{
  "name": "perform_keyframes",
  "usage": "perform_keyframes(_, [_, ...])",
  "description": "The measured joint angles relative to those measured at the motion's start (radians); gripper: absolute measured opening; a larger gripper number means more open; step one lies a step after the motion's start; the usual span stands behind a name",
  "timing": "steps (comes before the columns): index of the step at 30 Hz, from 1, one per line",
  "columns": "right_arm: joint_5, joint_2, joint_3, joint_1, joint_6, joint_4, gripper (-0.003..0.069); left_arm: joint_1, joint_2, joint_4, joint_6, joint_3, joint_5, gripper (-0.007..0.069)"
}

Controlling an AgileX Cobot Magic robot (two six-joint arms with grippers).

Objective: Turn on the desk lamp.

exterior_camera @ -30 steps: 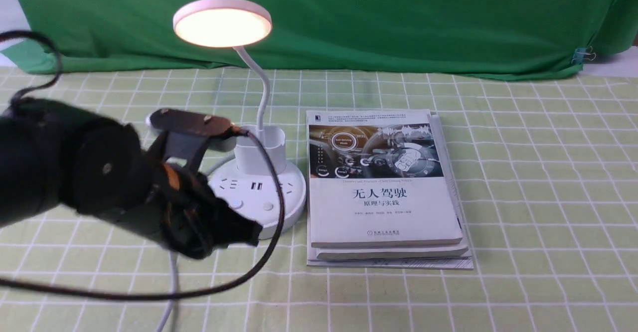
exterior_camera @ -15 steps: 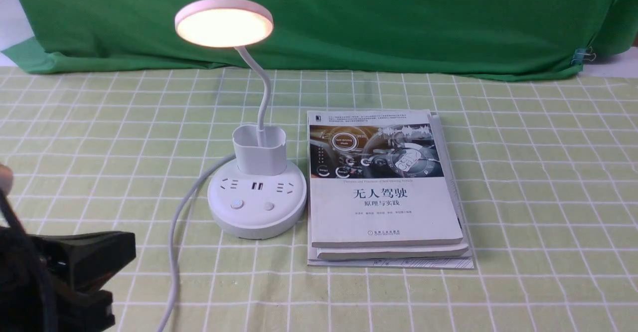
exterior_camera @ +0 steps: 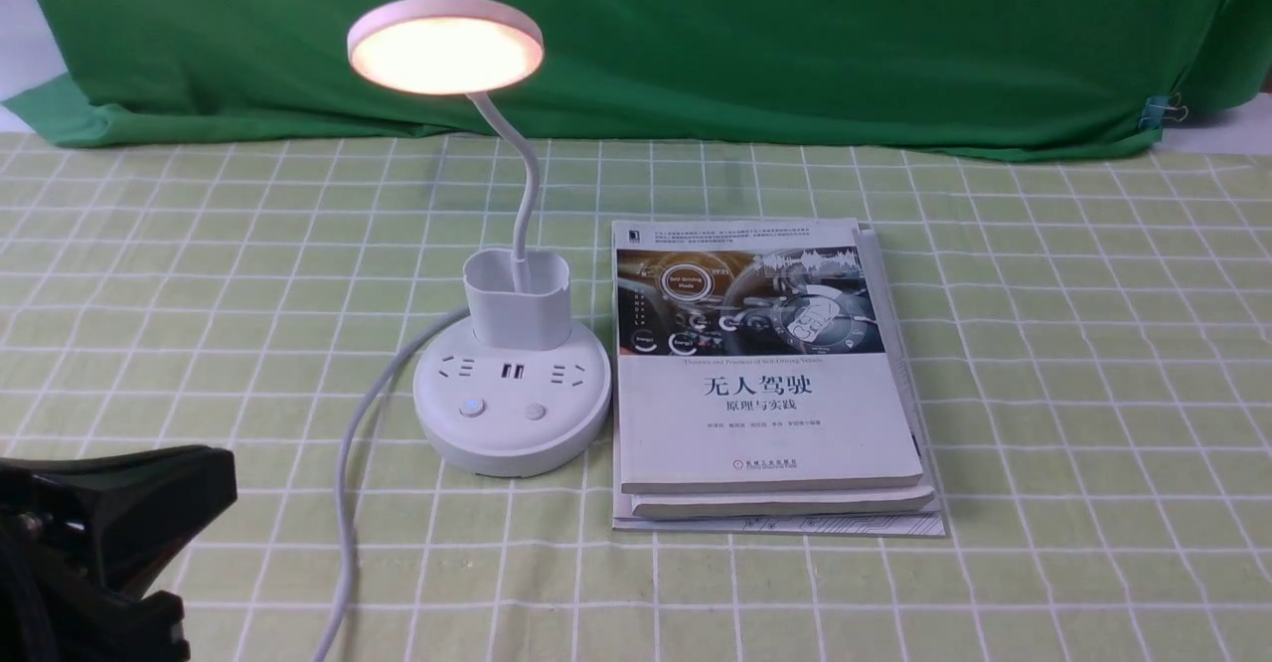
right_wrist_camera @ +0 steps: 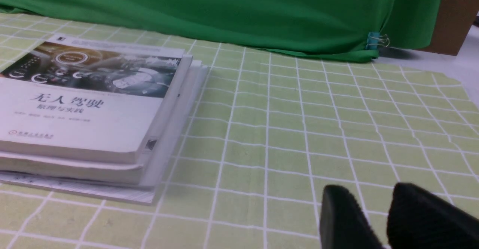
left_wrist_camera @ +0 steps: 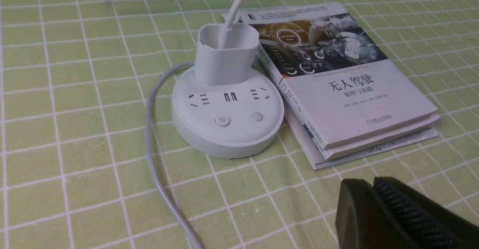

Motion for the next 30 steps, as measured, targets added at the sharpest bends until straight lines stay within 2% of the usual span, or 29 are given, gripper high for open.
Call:
perform_keyframes(11, [0.000,0.000,0.000,0.000,0.000,0.000,0.0245,0.000,0.000,0.016,0.000,0.002,-0.021,0.0019])
perform_keyframes(15, [0.000,0.000,0.000,0.000,0.000,0.000,0.0245,0.000,-0.002,0.047,0.000,0.060,-0.186,0.0019])
perform_keyframes(16, [0.000,0.000,0.000,0.000,0.000,0.000,0.0245,0.000,-0.013,0.069,0.000,0.110,-0.328,0.0019])
perform_keyframes(17, [0.000,0.000,0.000,0.000,0.000,0.000,0.0245,0.000,-0.020,0.073,0.000,0.130,-0.406,0.0019])
perform_keyframes(21, [0.000,0.000,0.000,0.000,-0.001,0.000,0.0245,0.000,-0.040,0.085,0.000,0.177,-0.605,0.0019])
perform_keyframes(23, [0.000,0.000,0.000,0.000,-0.001,0.000,0.0245,0.000,-0.050,0.085,0.014,0.190,-0.654,0.0019])
perform_keyframes(26, [0.000,0.000,0.000,0.000,-0.001,0.000,0.0245,0.004,-0.113,0.085,0.094,0.235,-0.673,0.0019])
perform_keyframes(28, [0.000,0.000,0.000,0.000,-0.001,0.000,0.0245,0.046,-0.227,0.063,0.182,0.317,-0.686,0.0019])
perform_keyframes(29, [0.000,0.000,0.000,0.000,-0.001,0.000,0.0245,0.046,-0.227,0.061,0.186,0.317,-0.686,0.0019])
perform_keyframes(30, [0.000,0.000,0.000,0.000,-0.001,0.000,0.0245,0.095,-0.294,0.045,0.205,0.376,-0.682,0.0019])
